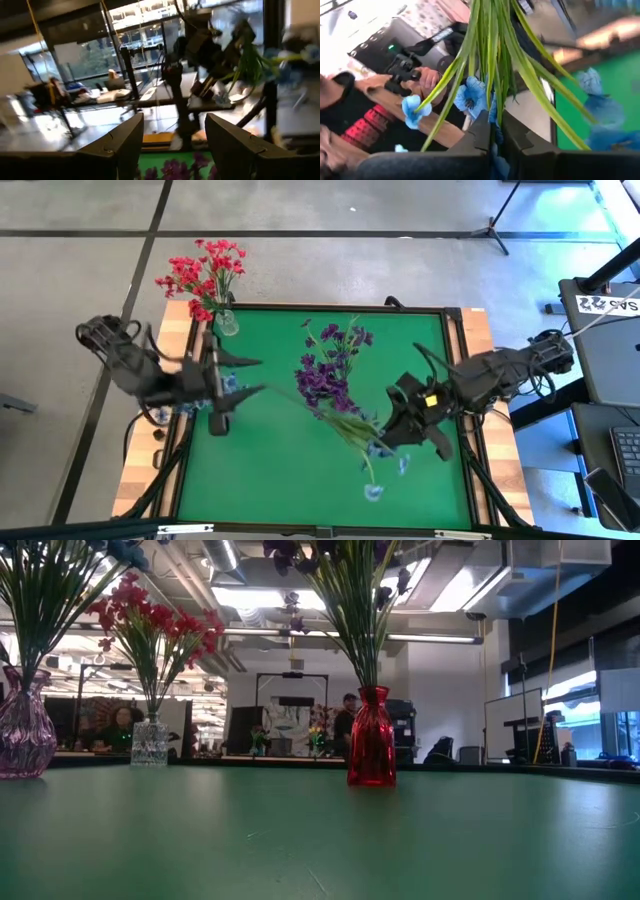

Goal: Sort flowers into vase by color
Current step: Put the blue flowers into the violet vase

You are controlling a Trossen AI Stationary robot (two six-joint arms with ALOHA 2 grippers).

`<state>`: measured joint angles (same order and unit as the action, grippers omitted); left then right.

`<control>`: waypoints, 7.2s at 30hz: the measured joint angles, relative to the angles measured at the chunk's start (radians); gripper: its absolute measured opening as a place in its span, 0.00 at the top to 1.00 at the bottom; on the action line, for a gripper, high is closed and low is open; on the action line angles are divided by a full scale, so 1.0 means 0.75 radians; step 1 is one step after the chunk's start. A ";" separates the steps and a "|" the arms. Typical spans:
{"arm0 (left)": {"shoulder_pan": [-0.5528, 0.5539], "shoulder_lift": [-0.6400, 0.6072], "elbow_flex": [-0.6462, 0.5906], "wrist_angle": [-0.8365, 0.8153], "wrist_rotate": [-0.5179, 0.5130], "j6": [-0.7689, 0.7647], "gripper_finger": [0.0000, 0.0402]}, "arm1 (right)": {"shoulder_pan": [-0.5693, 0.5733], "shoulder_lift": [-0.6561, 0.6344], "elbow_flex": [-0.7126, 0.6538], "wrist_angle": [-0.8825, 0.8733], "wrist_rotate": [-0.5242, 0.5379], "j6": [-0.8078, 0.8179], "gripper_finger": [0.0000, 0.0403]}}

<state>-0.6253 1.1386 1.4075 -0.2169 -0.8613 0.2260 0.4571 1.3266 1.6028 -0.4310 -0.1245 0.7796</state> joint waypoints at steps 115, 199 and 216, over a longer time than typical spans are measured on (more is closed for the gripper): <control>-0.453 -0.284 -0.391 -0.391 0.279 -0.390 0.98 | -0.165 -0.117 -0.090 0.149 0.383 -0.489 0.32; 1.020 -0.666 -0.849 0.031 0.519 -0.350 0.99 | -0.269 -0.111 -0.089 0.271 0.457 -0.664 0.32; 1.606 -0.495 -0.648 -0.294 1.492 -0.474 0.99 | -0.270 -0.111 -0.089 0.251 0.426 -0.666 0.32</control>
<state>0.5792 0.7670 0.9211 -0.4377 0.2576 -0.1295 0.2546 1.2434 1.5364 -0.2426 0.1952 0.2802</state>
